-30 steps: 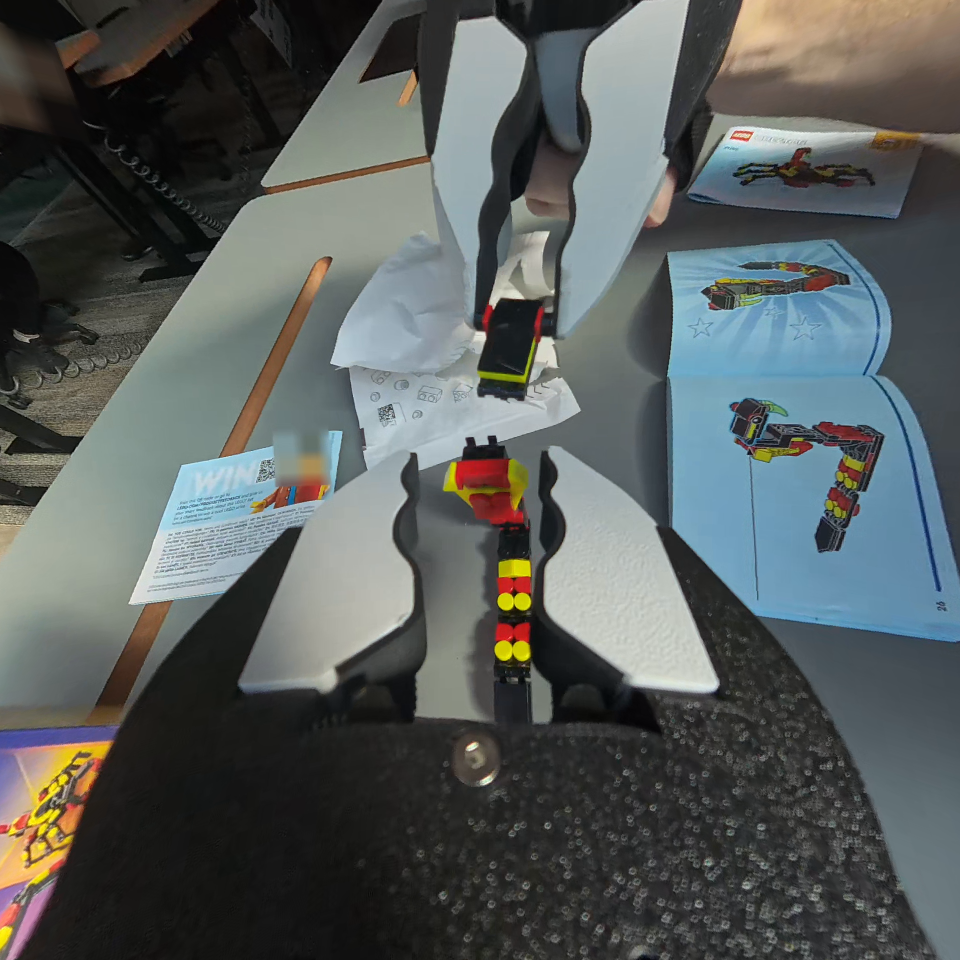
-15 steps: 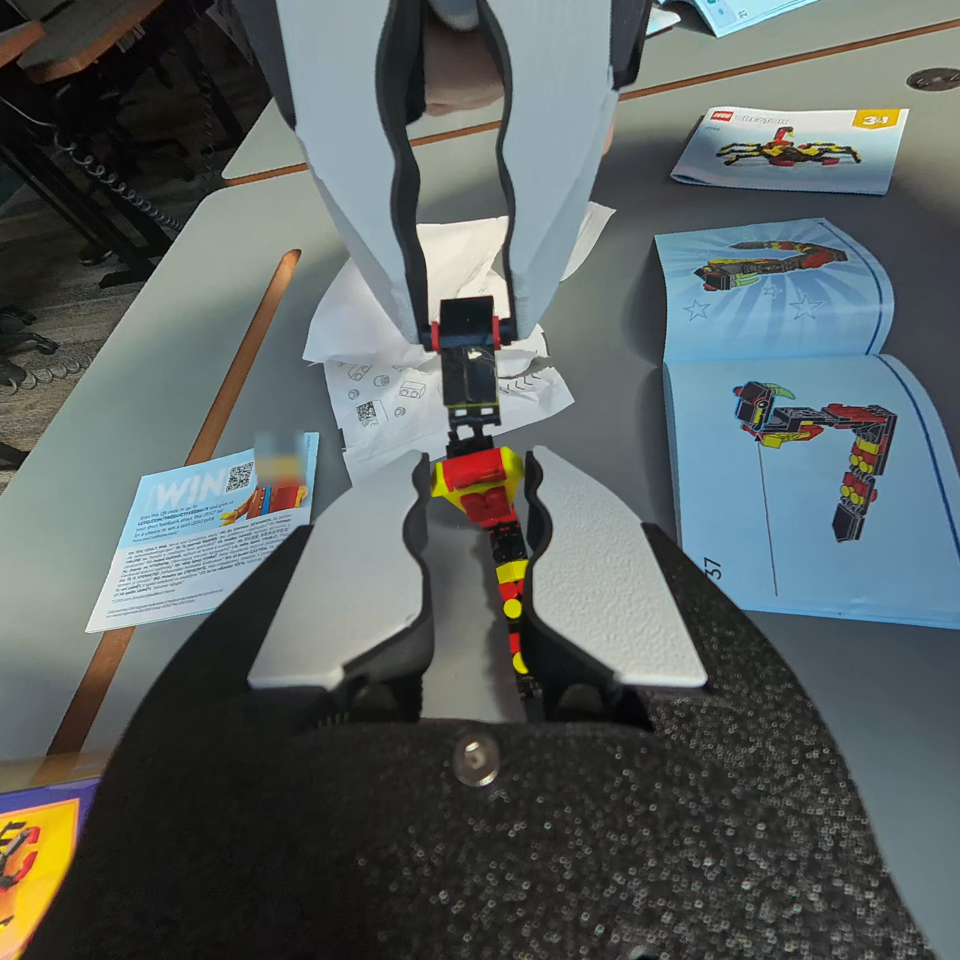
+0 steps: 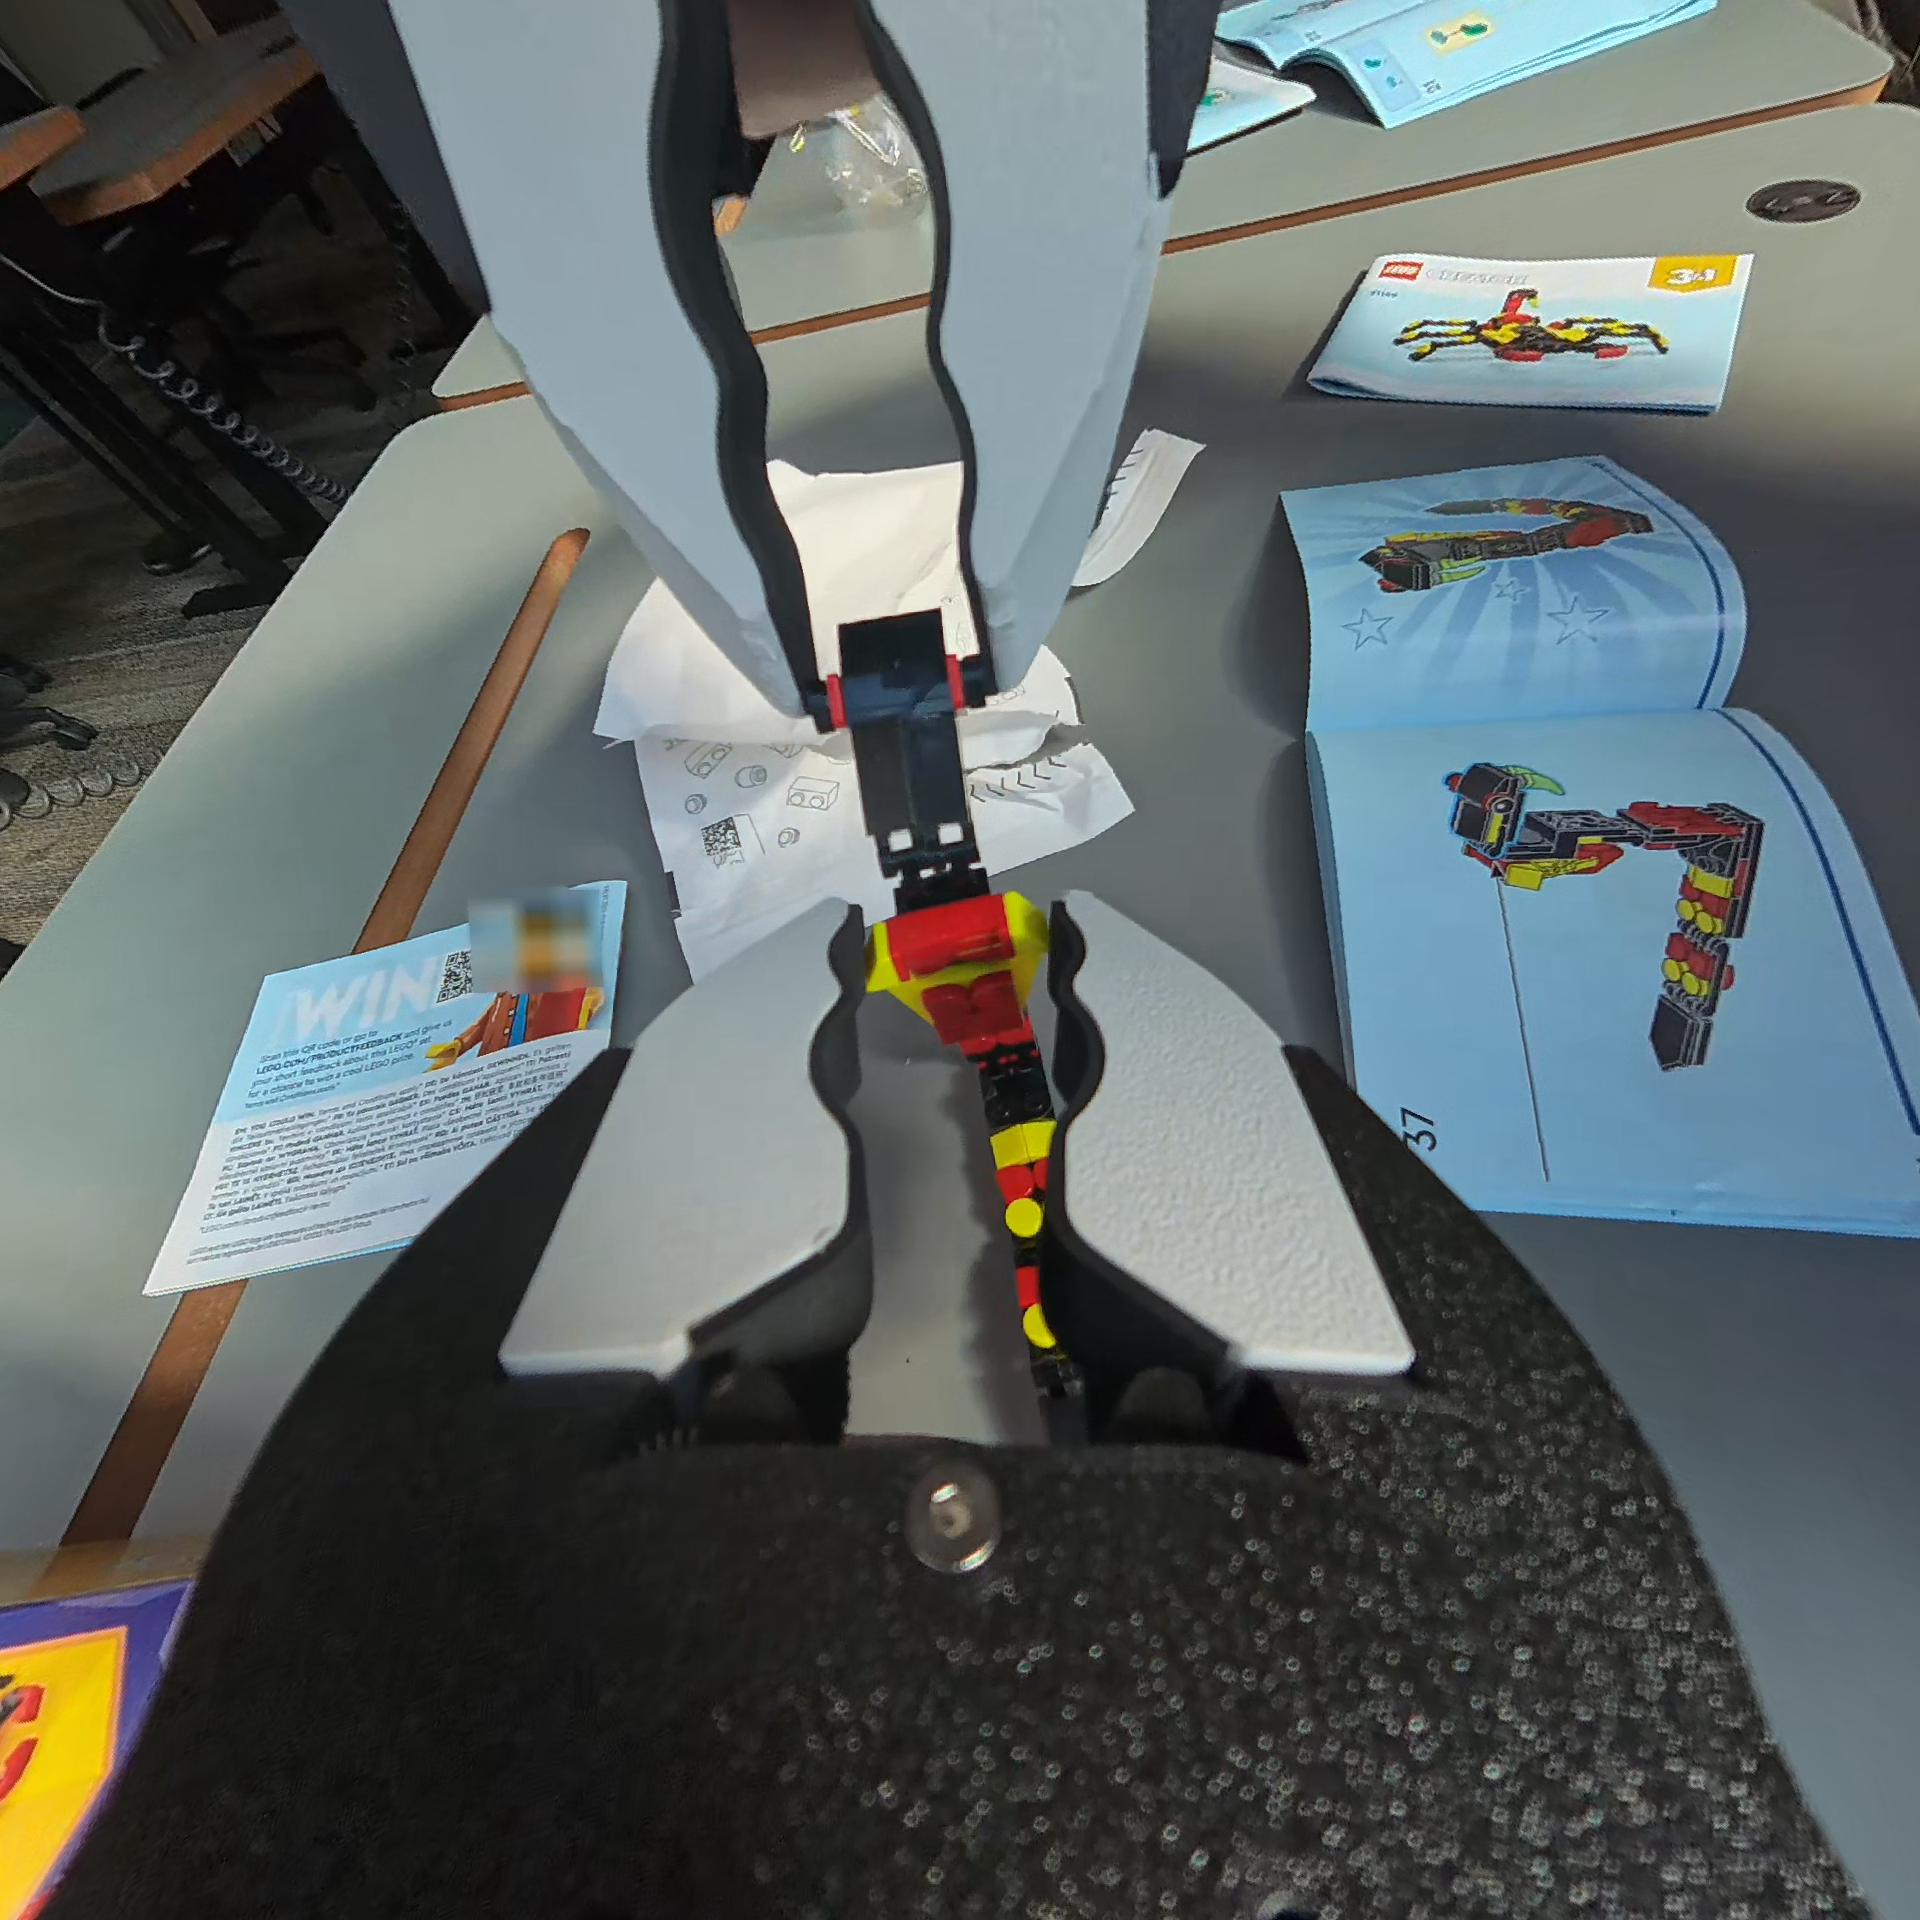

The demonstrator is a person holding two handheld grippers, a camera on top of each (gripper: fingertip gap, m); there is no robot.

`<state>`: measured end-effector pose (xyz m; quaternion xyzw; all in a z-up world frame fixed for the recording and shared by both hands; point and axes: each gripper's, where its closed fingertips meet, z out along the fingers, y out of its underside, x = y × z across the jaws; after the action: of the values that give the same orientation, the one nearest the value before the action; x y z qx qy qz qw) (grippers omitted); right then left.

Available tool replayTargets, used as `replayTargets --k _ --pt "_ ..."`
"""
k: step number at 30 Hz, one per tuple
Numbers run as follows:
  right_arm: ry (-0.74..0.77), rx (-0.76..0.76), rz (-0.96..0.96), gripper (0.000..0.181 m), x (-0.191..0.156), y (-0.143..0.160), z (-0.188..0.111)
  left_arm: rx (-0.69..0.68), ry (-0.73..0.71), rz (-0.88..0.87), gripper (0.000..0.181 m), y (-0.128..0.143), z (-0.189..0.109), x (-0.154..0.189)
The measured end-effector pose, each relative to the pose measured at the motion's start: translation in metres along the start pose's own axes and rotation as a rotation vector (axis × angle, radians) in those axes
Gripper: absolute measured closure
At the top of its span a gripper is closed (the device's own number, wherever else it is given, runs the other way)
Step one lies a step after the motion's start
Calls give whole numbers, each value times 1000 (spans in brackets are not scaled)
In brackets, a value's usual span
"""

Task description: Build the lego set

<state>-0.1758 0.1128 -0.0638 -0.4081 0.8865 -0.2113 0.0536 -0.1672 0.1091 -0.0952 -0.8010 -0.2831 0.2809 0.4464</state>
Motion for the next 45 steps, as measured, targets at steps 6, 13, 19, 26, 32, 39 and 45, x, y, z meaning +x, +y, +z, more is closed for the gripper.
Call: replayTargets --k 6,13,19,26,32,39,45 --pt "-3 -82 -23 156 1 -2 0 -1 -1 -2 147 0 0 0" --pt "-2 -101 -13 155 1 -3 2 6 1 -5 147 1 -2 0" --pt "12 -138 -18 155 2 1 6 16 6 -30 147 3 -3 -2" --pt "11 -167 -48 155 2 -1 4 -25 5 -10 147 4 -3 -1" --pt "26 -193 -79 155 1 -8 0 -39 1 -3 147 3 -2 -1" --pt "21 -241 -95 155 0 -8 1 -53 5 9 147 2 0 1" --pt "43 -211 -74 155 1 -6 -14 -48 22 1 147 0 -1 4"
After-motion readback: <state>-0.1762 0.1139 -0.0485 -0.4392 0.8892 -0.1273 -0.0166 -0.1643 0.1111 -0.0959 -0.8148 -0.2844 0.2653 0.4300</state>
